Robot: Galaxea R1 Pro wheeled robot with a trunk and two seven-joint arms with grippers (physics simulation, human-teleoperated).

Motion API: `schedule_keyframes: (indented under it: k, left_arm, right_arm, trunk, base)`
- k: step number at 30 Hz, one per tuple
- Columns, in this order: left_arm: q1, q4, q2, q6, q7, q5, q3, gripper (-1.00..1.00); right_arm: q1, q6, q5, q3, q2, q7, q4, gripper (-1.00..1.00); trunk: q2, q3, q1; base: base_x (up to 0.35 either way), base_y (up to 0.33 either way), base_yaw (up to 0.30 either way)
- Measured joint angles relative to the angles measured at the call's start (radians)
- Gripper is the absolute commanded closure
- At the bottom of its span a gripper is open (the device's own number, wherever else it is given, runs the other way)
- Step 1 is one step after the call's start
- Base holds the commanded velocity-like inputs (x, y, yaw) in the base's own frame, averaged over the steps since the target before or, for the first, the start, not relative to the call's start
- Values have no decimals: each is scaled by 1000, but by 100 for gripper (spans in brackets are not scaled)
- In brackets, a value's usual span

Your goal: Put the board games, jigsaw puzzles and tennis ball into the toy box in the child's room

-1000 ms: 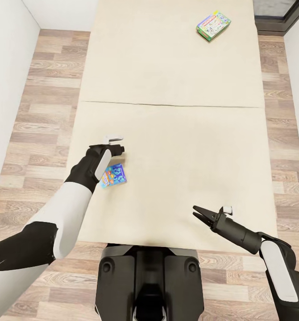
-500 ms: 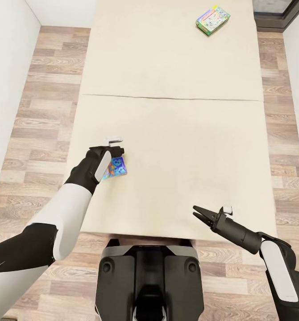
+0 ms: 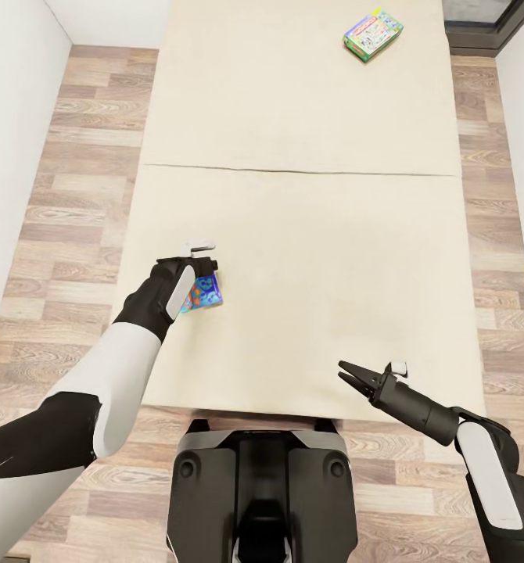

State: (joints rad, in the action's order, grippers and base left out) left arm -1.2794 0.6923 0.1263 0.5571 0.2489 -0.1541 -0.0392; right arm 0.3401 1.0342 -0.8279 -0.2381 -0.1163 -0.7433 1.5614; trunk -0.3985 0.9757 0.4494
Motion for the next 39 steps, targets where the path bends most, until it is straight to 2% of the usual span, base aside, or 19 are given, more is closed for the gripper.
schedule_keyframes:
  k: [17,39]
  left_arm:
    - [0,0,0,1,-1,1,0,-100]
    - [4,0,0,-1,-2,-1,1,-100]
  right_arm:
    - [0,0,0,0,0,0,0,-100]
    - [0,-1,0,0,0,0,0,-100]
  trunk:
    - [0,0,0]
    - [0,0,0]
  base:
    - [-82,-13,0]
    - [-7,-1,0]
